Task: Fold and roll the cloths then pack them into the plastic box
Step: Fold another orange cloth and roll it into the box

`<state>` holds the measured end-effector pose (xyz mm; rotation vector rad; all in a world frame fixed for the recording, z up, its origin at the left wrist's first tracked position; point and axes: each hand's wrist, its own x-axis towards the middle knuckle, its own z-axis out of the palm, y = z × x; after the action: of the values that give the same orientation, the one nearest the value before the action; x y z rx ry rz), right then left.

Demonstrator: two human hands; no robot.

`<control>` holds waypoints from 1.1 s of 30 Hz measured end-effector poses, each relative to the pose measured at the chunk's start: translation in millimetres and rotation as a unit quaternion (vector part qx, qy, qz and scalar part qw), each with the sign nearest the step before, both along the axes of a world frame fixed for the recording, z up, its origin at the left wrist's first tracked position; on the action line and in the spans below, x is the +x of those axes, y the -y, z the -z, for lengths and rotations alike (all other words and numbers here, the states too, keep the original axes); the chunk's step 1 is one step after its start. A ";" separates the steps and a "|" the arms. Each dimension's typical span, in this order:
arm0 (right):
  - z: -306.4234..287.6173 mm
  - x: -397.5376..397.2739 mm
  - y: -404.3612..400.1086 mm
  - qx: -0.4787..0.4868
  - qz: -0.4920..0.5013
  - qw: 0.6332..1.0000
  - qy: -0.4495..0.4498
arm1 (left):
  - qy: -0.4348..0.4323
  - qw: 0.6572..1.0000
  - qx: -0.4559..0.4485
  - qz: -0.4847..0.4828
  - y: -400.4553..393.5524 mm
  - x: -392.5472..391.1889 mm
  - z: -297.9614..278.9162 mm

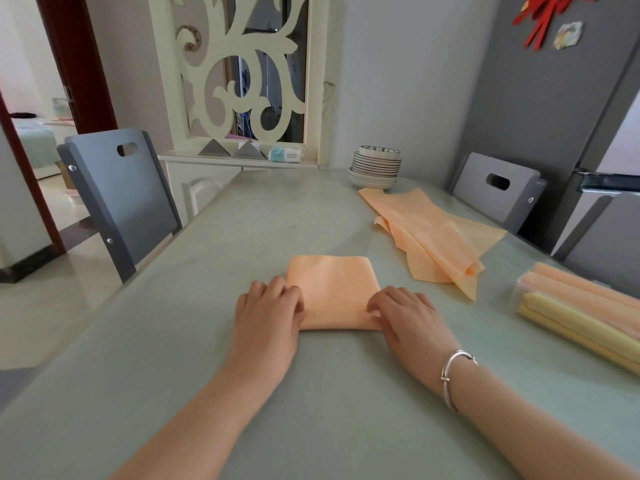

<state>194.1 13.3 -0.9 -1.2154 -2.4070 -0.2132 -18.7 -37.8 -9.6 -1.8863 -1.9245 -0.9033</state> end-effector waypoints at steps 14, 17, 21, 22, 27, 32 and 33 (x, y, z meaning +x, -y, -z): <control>-5.1 13.1 -6.9 -0.201 0.032 0.953 -0.224 | 0.038 0.997 -0.069 -0.005 8.2 -6.2 -6.6; -5.1 18.8 -6.3 -0.244 0.038 0.929 -0.275 | 0.138 0.985 -0.101 -0.015 8.3 -9.3 -5.6; -1.2 18.4 -5.2 -0.257 0.059 0.921 -0.287 | 0.259 0.952 -0.164 -0.018 7.5 -11.9 -2.8; -0.6 16.9 -5.3 -0.247 0.064 0.925 -0.280 | 0.265 0.950 -0.163 -0.024 7.3 -11.0 -3.3; 0.4 9.8 -3.9 -0.210 0.075 0.949 -0.225 | 0.247 0.963 -0.105 -0.035 8.6 -4.4 -6.2; -0.9 3.4 0.7 -0.034 0.025 0.998 -0.053 | 0.043 0.999 -0.021 -0.019 8.7 1.8 -8.2; 0.4 1.7 0.5 -0.019 0.009 0.999 -0.030 | -0.005 1.000 -0.011 0.005 6.6 1.6 -7.6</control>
<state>195.8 12.8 -1.3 -1.2422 -2.3595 -0.1360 -17.0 -44.3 -2.0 -1.9116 -1.9274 -0.8776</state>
